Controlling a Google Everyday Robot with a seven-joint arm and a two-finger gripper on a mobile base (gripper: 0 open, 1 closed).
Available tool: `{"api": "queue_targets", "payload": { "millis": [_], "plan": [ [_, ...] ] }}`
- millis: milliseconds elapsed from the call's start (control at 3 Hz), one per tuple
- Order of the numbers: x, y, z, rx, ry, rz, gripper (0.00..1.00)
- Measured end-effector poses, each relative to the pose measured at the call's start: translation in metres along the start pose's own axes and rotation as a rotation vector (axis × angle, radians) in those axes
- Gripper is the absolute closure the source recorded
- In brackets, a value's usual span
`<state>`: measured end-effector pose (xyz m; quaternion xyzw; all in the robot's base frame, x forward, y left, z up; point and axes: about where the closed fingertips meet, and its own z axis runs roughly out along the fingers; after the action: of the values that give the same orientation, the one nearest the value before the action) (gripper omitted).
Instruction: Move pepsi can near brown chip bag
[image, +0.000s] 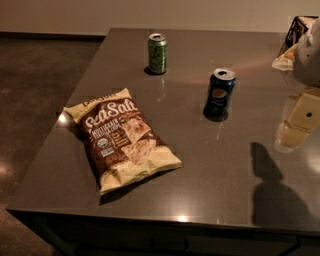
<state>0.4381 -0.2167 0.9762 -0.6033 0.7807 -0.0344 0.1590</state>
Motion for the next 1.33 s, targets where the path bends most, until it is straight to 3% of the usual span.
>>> {"api": "queue_targets", "payload": {
  "millis": [333,667,1000,1333],
  "plan": [
    [0.000,0.000,0.000,0.000,0.000,0.000,0.00],
    [-0.002,-0.017,0.003,0.061,-0.007,0.068,0.00],
    [-0.007,-0.047,0.011,0.130,-0.044,0.176,0.00],
    [-0.010,-0.073,0.024,0.167,-0.091,0.275,0.00]
  ]
}}
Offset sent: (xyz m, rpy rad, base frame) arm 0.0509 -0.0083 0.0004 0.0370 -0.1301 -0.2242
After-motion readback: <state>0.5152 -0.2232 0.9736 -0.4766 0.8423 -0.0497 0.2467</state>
